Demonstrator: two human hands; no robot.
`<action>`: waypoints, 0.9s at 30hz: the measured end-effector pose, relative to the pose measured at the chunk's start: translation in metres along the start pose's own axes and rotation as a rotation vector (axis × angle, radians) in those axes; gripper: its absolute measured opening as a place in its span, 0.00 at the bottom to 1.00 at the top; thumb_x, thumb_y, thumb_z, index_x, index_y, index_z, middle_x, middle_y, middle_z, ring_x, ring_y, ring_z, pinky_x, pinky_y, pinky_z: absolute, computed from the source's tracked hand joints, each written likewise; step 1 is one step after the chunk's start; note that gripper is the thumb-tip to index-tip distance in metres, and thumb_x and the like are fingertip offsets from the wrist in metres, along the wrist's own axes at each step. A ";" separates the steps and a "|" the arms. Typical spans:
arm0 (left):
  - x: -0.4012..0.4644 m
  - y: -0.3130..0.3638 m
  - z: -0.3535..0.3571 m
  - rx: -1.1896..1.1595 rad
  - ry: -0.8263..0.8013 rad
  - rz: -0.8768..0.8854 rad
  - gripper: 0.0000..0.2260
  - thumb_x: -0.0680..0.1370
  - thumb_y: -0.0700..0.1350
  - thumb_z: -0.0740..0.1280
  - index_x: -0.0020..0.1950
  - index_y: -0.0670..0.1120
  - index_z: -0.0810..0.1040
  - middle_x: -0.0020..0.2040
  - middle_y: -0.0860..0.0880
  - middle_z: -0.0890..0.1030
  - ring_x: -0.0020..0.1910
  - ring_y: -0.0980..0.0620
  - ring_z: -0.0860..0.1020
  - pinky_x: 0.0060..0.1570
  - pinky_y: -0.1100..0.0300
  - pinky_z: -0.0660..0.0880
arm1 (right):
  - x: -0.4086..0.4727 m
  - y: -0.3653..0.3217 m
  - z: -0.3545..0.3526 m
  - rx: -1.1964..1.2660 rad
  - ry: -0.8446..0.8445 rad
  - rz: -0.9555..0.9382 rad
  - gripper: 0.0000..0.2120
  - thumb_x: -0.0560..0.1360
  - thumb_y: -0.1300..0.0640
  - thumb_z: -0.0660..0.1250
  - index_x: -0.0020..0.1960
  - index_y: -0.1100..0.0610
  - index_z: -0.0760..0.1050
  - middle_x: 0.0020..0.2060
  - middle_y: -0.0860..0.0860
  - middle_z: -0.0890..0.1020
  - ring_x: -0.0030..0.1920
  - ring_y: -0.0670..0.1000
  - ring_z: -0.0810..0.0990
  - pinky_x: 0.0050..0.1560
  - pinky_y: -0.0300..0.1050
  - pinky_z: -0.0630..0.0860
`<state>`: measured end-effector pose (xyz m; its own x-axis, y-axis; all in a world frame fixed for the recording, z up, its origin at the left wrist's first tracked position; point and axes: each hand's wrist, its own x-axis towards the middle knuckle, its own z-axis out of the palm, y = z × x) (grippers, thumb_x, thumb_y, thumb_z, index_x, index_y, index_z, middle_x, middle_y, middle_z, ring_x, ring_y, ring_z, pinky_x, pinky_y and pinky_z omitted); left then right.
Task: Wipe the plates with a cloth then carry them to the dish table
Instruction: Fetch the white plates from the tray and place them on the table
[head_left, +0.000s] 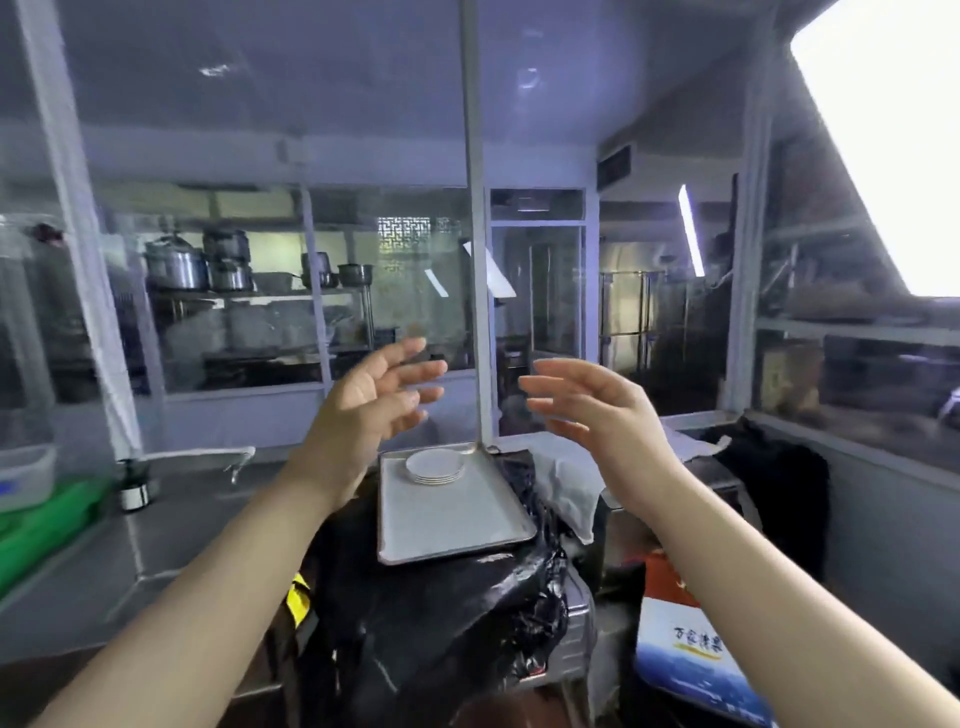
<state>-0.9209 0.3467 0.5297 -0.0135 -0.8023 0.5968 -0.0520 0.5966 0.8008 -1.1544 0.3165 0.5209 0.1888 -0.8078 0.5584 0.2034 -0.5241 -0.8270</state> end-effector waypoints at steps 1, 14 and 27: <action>0.017 -0.018 -0.010 0.003 0.002 -0.018 0.21 0.71 0.41 0.63 0.63 0.52 0.74 0.57 0.49 0.83 0.55 0.50 0.81 0.49 0.62 0.77 | 0.021 0.018 0.003 0.004 0.006 0.019 0.15 0.77 0.70 0.60 0.56 0.56 0.79 0.49 0.51 0.86 0.48 0.51 0.84 0.51 0.47 0.77; 0.249 -0.238 -0.074 0.096 0.046 -0.185 0.19 0.79 0.31 0.59 0.61 0.53 0.75 0.54 0.51 0.84 0.52 0.53 0.83 0.51 0.60 0.77 | 0.264 0.223 -0.033 -0.067 0.060 0.180 0.16 0.76 0.70 0.60 0.49 0.53 0.82 0.45 0.49 0.86 0.45 0.49 0.82 0.50 0.45 0.76; 0.396 -0.432 -0.185 0.113 0.274 -0.377 0.18 0.79 0.33 0.62 0.62 0.52 0.76 0.55 0.50 0.84 0.54 0.51 0.82 0.50 0.58 0.76 | 0.480 0.455 -0.018 -0.009 -0.049 0.411 0.16 0.75 0.70 0.61 0.51 0.53 0.82 0.48 0.48 0.85 0.44 0.48 0.82 0.45 0.40 0.74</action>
<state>-0.7191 -0.2250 0.4291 0.2902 -0.9185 0.2687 -0.1106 0.2466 0.9628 -0.9885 -0.3146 0.4117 0.2986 -0.9366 0.1833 0.0933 -0.1625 -0.9823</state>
